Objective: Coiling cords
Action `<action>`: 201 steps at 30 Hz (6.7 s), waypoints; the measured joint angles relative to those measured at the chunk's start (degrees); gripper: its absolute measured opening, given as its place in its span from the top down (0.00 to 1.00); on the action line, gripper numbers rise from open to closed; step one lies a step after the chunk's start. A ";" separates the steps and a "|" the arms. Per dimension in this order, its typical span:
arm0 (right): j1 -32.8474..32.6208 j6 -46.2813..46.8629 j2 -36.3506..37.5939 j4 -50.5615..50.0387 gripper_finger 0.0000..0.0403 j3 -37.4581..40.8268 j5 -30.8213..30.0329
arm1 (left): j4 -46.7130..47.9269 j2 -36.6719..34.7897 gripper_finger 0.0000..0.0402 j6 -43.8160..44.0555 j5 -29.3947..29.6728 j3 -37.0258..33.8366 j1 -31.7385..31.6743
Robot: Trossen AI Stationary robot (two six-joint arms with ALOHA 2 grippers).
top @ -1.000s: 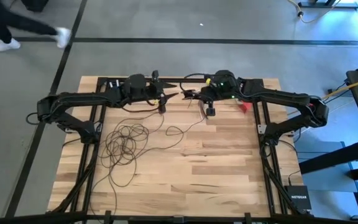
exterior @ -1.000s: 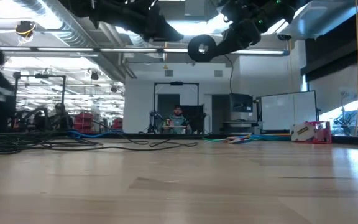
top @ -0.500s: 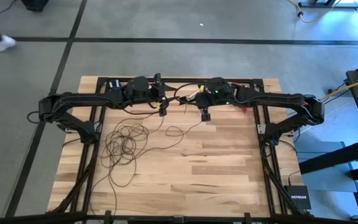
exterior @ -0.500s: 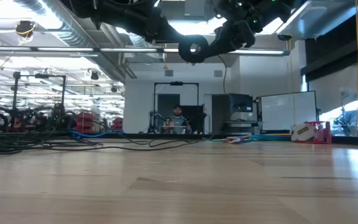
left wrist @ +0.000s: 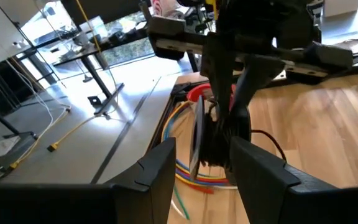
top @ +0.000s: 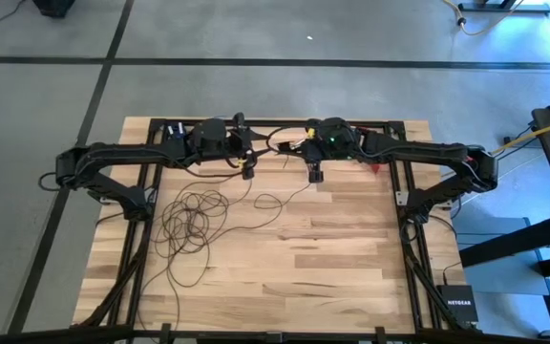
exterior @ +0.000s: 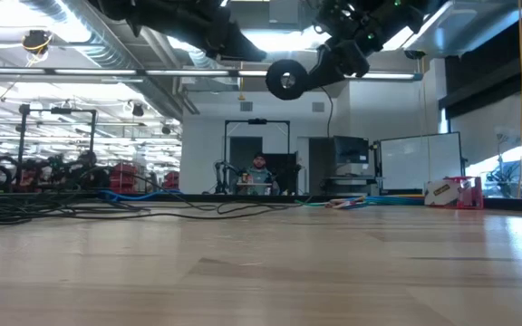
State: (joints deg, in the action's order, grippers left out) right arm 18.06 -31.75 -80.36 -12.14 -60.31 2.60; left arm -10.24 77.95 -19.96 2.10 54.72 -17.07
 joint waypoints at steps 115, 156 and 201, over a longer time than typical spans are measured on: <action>-8.29 7.14 14.62 -13.78 0.59 -4.31 -21.31 | -9.50 1.01 1.00 1.50 3.41 -0.12 0.50; -6.40 18.75 9.52 28.51 0.59 20.90 -15.03 | -22.94 2.38 1.00 1.26 8.03 -2.73 -0.82; -6.40 14.02 7.34 31.41 0.99 19.87 -22.15 | -22.80 2.36 1.00 1.02 6.31 -2.73 -0.36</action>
State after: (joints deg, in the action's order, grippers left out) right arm 11.66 -17.72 -73.01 19.27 -40.45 -19.55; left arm -33.04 80.31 -18.94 8.41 51.99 -17.43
